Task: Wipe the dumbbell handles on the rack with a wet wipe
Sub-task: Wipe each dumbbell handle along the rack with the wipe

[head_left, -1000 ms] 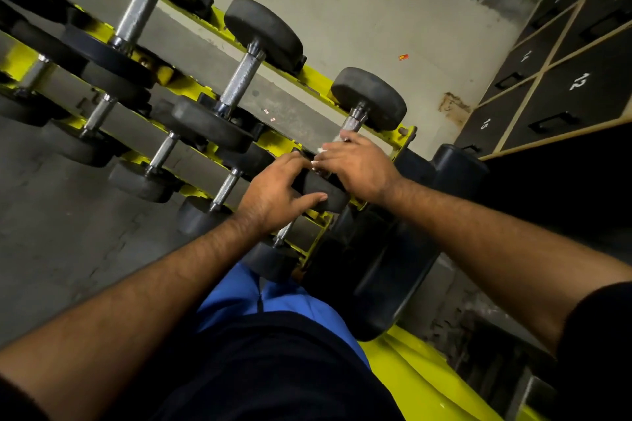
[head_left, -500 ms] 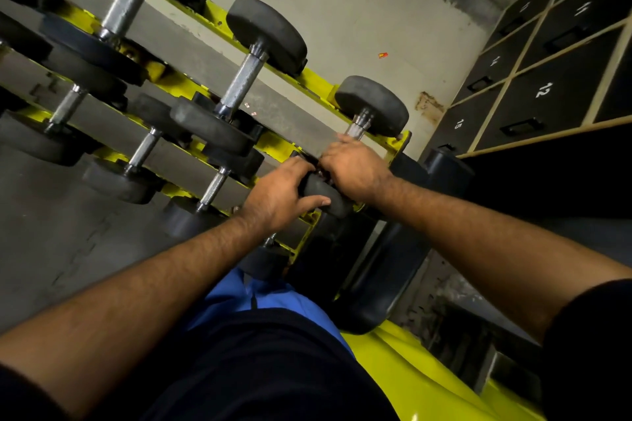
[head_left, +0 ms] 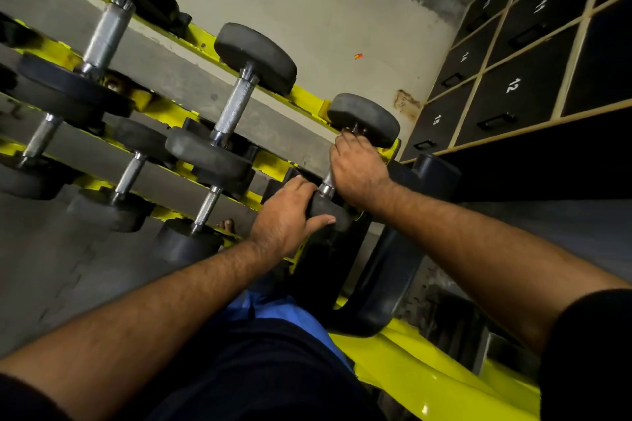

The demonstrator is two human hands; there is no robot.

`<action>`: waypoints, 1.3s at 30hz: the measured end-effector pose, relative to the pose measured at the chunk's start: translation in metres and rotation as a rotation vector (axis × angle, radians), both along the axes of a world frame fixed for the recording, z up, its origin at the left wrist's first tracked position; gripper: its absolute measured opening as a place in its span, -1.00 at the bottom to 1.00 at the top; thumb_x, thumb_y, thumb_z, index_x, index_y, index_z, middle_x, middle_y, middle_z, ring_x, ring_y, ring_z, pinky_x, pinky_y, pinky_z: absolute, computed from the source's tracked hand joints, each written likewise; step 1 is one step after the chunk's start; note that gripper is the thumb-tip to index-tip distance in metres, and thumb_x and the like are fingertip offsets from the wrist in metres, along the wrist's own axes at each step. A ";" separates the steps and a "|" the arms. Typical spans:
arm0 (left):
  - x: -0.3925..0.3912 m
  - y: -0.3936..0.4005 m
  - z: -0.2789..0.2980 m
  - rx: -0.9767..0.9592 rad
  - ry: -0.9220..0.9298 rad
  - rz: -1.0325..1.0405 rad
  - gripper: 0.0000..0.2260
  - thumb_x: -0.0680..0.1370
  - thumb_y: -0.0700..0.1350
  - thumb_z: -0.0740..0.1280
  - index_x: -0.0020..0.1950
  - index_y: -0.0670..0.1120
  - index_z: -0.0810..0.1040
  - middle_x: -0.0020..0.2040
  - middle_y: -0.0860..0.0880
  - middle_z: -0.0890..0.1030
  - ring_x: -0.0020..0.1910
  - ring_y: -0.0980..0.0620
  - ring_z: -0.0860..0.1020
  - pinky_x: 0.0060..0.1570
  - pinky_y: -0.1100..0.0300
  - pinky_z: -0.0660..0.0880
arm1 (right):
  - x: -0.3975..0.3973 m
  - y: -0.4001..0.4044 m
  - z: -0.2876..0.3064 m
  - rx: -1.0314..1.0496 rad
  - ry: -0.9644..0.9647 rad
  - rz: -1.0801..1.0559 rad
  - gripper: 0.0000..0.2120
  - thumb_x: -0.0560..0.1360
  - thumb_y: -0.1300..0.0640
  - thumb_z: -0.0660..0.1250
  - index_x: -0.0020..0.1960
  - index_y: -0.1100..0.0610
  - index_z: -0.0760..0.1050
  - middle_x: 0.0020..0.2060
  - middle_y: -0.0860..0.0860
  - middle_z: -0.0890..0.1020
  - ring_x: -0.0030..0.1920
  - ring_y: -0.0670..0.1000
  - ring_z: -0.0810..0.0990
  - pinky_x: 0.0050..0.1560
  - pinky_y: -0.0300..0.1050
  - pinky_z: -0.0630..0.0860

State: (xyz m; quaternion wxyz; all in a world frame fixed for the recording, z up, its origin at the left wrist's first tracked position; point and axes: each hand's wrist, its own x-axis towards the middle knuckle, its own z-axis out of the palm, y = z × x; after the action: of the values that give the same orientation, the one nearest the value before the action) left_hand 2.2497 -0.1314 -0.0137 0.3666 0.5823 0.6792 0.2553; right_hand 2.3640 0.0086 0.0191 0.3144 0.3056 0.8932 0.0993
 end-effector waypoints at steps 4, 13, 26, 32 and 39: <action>0.000 0.000 0.000 0.001 0.012 -0.006 -0.45 0.42 0.27 0.42 0.21 -0.10 0.51 0.12 -0.01 0.49 0.10 0.00 0.51 0.02 0.05 0.52 | -0.010 0.006 0.003 0.023 -0.065 0.052 -0.59 0.60 -0.01 0.13 0.32 0.20 0.47 0.23 0.16 0.53 0.30 0.16 0.43 0.44 0.07 0.24; 0.001 0.001 0.001 -0.009 0.024 -0.010 -0.45 0.41 0.28 0.42 0.19 -0.10 0.52 0.12 -0.03 0.51 0.09 -0.02 0.53 0.00 0.04 0.53 | -0.002 0.003 -0.006 0.010 0.000 0.017 -0.62 0.61 0.01 0.14 0.31 0.19 0.48 0.25 0.16 0.53 0.36 0.16 0.40 0.50 0.08 0.19; -0.005 0.002 -0.001 -0.025 -0.005 -0.021 -0.45 0.43 0.28 0.42 0.22 -0.09 0.50 0.15 -0.02 0.50 0.10 -0.01 0.52 0.04 0.01 0.55 | -0.018 0.011 -0.001 -0.155 -0.016 0.078 -0.82 0.54 0.01 0.28 -0.05 0.05 0.62 -0.14 0.02 0.66 -0.01 0.08 0.61 0.31 0.02 0.40; -0.007 0.000 -0.002 -0.032 -0.045 -0.021 -0.45 0.42 0.30 0.40 0.21 -0.07 0.50 0.14 0.01 0.50 0.08 0.00 0.53 0.03 0.01 0.55 | -0.002 -0.001 -0.007 -0.338 0.090 0.137 -0.83 0.50 0.08 0.34 0.06 0.01 0.63 -0.08 -0.02 0.67 0.00 0.05 0.56 0.13 -0.01 0.52; -0.006 0.000 -0.003 -0.047 -0.041 0.007 -0.45 0.40 0.26 0.46 0.21 -0.08 0.53 0.16 -0.02 0.52 0.12 -0.05 0.54 0.06 0.00 0.52 | 0.021 -0.006 -0.016 -0.361 0.279 0.157 -0.73 0.47 0.09 0.38 0.17 0.01 0.61 0.10 -0.03 0.67 0.19 0.02 0.56 0.45 0.02 0.28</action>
State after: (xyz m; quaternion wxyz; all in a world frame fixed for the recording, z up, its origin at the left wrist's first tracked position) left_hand 2.2440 -0.1314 -0.0163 0.3930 0.5658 0.6795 0.2526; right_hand 2.3851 0.0024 0.0033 0.2291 0.1848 0.9523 -0.0809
